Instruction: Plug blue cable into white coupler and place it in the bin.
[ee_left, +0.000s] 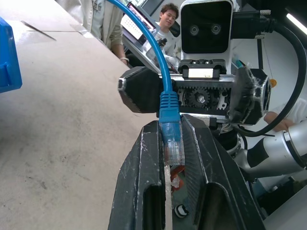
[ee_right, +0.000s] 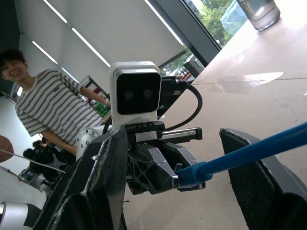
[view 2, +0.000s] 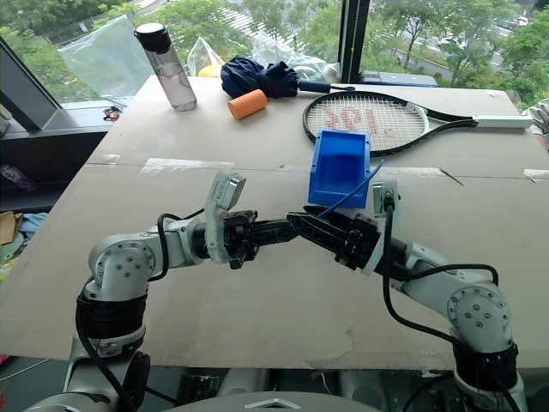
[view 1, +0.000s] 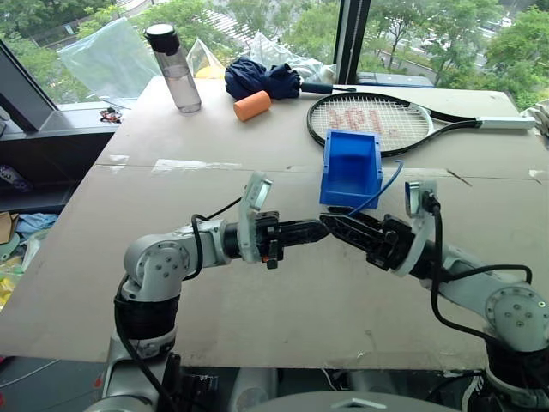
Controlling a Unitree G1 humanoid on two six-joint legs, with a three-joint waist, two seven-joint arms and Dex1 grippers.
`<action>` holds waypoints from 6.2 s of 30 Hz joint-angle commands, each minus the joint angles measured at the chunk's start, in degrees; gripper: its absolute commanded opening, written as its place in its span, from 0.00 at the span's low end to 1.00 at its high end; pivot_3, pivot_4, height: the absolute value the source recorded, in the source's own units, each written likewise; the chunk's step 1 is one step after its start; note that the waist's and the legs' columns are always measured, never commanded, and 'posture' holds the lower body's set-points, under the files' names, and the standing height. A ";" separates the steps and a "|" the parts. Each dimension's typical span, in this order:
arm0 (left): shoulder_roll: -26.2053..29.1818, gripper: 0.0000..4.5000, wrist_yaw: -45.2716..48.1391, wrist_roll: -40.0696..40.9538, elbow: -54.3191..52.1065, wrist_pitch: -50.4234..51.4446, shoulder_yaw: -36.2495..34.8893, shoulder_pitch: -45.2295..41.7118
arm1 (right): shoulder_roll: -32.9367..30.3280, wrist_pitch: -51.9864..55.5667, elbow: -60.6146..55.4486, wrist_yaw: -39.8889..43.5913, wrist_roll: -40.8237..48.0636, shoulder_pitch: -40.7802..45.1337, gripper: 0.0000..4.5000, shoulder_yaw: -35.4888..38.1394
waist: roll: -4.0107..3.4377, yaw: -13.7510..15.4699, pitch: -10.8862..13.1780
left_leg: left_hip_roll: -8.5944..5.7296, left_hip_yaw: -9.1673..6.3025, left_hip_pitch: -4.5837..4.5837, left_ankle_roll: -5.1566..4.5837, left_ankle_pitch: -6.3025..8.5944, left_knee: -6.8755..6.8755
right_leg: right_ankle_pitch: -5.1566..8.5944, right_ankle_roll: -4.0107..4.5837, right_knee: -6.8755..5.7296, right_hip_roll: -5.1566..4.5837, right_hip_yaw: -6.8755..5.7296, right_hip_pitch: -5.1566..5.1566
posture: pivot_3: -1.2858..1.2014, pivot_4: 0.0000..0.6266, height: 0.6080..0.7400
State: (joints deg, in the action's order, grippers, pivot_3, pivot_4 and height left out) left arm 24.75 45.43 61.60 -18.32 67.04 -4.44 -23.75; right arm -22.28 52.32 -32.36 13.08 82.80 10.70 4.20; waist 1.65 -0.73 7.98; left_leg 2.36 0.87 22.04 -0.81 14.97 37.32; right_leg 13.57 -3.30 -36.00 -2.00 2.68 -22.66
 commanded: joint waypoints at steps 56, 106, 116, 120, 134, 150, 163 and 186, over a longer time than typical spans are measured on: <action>7.00 0.99 -2.82 -47.12 16.12 -55.24 6.18 14.18 | -5.51 -7.23 2.03 4.20 0.57 -0.92 0.00 2.83 | -0.04 0.07 0.06 | 0.02 0.22 0.10 0.00 0.01 -0.15 | 0.10 0.19 0.13 -0.20 0.14 -0.13 | 0.52 0.24 1.00; 4.12 0.12 31.39 -53.31 37.21 -65.00 21.96 -9.64 | -4.42 -17.29 17.63 28.79 -52.08 16.52 0.00 -21.40 | -0.05 0.01 0.06 | -0.01 0.10 0.18 -0.01 0.00 -0.03 | -0.02 -0.02 0.09 -0.02 0.00 -0.15 | 0.52 0.24 1.00; 4.44 0.12 31.06 -54.56 36.94 -64.80 22.15 -9.30 | -3.95 -19.78 22.96 35.31 -59.08 18.62 0.00 -25.53 | -0.05 0.04 0.06 | -0.01 0.09 0.19 -0.01 0.00 0.00 | -0.02 -0.03 0.08 -0.02 -0.01 -0.15 | 0.52 0.24 1.00; 4.60 0.12 31.18 -54.64 36.89 -64.78 22.02 -9.21 | -2.58 -20.23 24.31 36.54 -60.06 19.28 0.00 -25.44 | -0.05 0.03 0.06 | -0.01 0.09 0.16 -0.01 0.00 0.00 | -0.03 -0.03 0.04 -0.02 -0.01 -0.14 | 0.52 0.24 1.00; 4.73 0.12 31.17 -54.53 37.37 -65.20 21.70 -9.63 | -3.01 -22.89 27.88 43.71 -67.06 20.52 0.00 -29.93 | -0.06 -0.01 0.05 | 0.00 0.10 0.11 -0.01 0.00 0.00 | -0.03 -0.03 0.00 -0.01 -0.01 -0.13 | 0.52 0.24 1.00; 3.80 0.12 28.07 -53.50 35.01 -64.23 20.56 -7.29 | -0.78 -26.00 36.10 46.87 -71.41 21.64 0.00 -29.75 | -0.07 -0.04 -0.15 | 0.01 0.12 -0.15 -0.01 0.00 0.00 | -0.02 -0.02 -0.29 0.00 0.02 -0.03 | 0.52 0.24 1.00; 5.14 0.96 5.08 -30.11 -9.95 -34.09 -2.42 18.97 | -4.44 8.02 31.48 33.29 -46.88 36.16 0.00 1.76 | -0.14 -0.39 0.05 | 0.21 -0.10 0.02 0.00 0.00 -0.05 | -0.04 -0.03 -0.48 -0.15 0.11 -0.36 | 0.52 0.24 1.00; 5.87 0.97 -10.07 -24.03 -22.46 -29.01 -4.00 22.25 | -14.38 -13.46 30.82 43.31 -53.85 28.03 0.99 7.32 | -0.12 1.26 -0.01 | -0.17 -0.08 0.67 0.01 0.00 -0.10 | -0.06 -0.03 0.13 -0.44 -0.30 -0.44 | 0.52 0.24 1.00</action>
State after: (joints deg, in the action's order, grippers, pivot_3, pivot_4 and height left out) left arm 29.44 35.09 35.82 -39.03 37.62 -6.97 -1.55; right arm -33.75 36.80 13.86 55.31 23.15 44.79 4.91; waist 1.54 0.53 7.96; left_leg 2.18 0.79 22.69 -0.79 14.97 37.22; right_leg 13.50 -3.33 -35.86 -2.44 2.37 -23.10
